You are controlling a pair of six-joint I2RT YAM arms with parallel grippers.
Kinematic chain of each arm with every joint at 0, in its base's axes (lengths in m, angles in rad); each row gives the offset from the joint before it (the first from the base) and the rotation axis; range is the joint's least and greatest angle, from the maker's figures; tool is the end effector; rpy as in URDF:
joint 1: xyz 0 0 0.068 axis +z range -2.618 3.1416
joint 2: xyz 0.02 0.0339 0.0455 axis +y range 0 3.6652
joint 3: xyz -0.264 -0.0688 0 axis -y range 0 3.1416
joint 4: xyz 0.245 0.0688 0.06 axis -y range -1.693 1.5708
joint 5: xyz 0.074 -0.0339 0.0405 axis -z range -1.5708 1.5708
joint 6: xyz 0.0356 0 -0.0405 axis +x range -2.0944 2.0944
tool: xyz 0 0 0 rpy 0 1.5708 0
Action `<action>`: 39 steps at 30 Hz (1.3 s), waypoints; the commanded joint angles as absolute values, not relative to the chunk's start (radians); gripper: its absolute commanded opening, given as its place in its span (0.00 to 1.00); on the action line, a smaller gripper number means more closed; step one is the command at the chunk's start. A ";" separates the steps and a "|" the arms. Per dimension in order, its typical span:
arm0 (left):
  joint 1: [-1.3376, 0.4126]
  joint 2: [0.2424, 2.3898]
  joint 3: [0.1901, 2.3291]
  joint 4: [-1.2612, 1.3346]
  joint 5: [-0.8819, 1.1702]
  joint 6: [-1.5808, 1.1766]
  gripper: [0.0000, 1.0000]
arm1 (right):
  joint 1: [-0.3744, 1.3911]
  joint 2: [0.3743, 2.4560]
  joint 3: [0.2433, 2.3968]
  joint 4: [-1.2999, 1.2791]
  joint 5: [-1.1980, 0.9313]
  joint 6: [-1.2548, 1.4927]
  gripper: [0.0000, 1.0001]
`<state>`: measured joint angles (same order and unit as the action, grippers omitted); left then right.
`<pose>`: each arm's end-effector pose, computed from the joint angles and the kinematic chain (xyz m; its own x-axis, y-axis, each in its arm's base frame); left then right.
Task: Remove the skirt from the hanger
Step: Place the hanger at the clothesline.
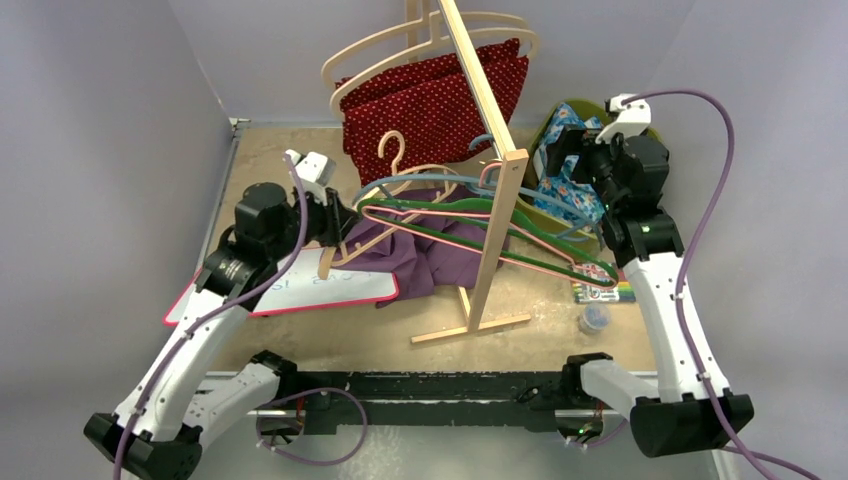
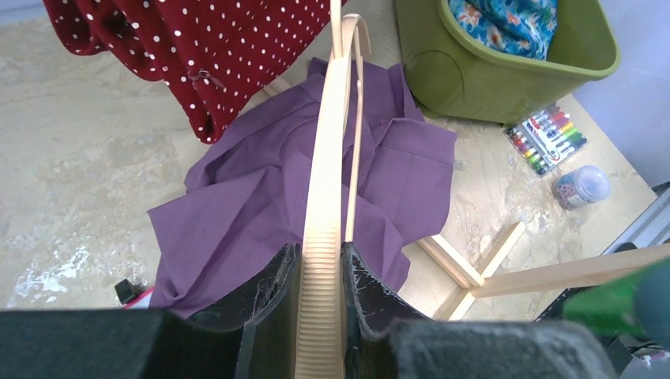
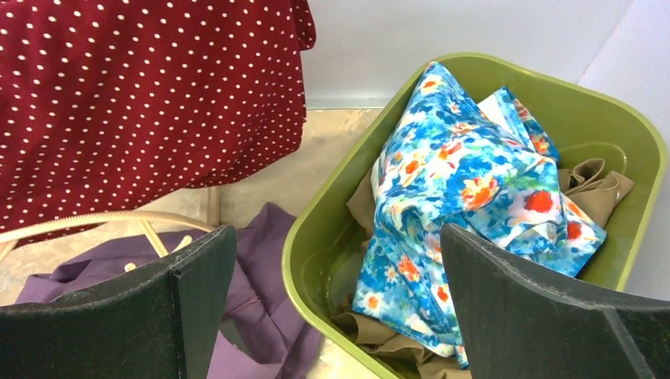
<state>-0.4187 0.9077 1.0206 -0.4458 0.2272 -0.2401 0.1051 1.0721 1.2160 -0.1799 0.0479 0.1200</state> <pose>0.1766 -0.0874 0.3733 -0.4304 -0.0620 -0.9005 0.5027 0.8121 -0.2962 0.2360 0.0232 0.4359 -0.0424 0.1158 -0.9924 -0.0525 0.9916 0.1179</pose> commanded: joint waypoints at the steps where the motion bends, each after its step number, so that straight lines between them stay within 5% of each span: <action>1: -0.362 0.869 1.008 -0.363 0.287 -0.208 0.00 | 0.104 1.010 1.229 -0.151 -0.029 0.127 0.99; 10: -0.212 1.048 1.075 -0.034 0.801 -0.333 0.00 | 0.104 0.943 1.216 -0.166 -0.149 0.143 0.99; 39: -0.416 1.436 1.707 -0.181 0.695 -0.361 0.00 | 0.104 0.781 1.175 -0.374 -0.072 0.123 0.99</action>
